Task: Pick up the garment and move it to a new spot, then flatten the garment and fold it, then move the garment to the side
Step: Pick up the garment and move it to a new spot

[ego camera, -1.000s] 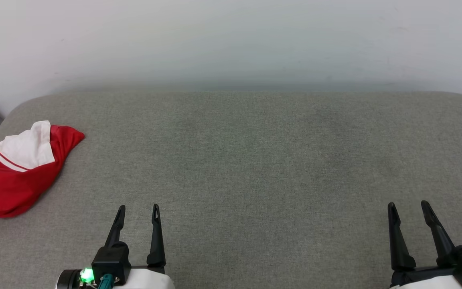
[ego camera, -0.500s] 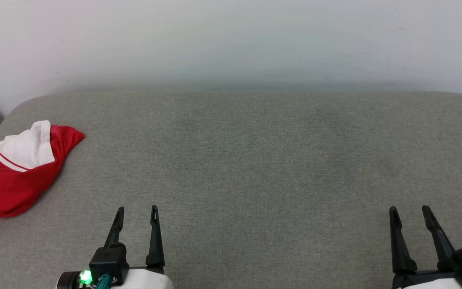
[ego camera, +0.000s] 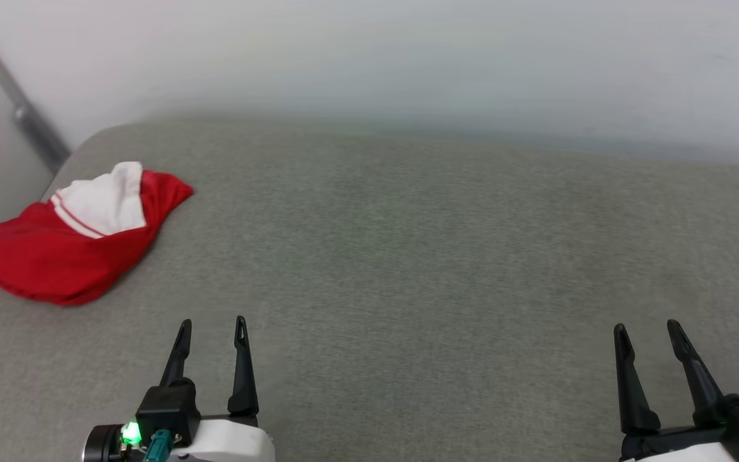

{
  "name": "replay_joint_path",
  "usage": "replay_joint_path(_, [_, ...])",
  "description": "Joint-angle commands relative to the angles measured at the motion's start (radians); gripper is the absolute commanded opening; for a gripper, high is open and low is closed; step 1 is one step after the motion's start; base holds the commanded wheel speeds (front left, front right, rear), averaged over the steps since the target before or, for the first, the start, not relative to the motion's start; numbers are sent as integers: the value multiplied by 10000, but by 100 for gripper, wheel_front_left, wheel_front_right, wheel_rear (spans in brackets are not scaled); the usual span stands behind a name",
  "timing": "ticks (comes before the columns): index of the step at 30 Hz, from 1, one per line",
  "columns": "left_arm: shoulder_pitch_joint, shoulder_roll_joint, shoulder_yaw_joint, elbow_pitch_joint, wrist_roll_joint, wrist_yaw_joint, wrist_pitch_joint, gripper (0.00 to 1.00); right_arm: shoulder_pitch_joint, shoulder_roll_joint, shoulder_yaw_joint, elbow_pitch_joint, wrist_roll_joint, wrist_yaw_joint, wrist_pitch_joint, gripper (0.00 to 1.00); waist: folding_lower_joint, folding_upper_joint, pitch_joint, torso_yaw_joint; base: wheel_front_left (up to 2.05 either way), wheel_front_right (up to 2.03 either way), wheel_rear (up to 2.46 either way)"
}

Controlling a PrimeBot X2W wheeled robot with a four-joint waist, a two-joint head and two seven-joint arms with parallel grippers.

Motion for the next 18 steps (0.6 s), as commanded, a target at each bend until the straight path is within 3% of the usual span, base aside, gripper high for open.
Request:
replay_joint_path(1, [-89,-9,39,-24,-9,49,-28,100,-3,6,18,-76,-81,-7,-25,100,0,-1,43,455,0,0,0])
replay_joint_path(7, [-148,-9,302,-26,-162,230,-28,100,-99,6,53,-110,-217,-7,-25,100,0,-1,84,1791,0,0,0])
replay_joint_path(18, [176,-11,890,-141,-252,354,-28,100,106,6,190,-85,-417,-7,-25,100,0,-1,26,3354,0,0,0])
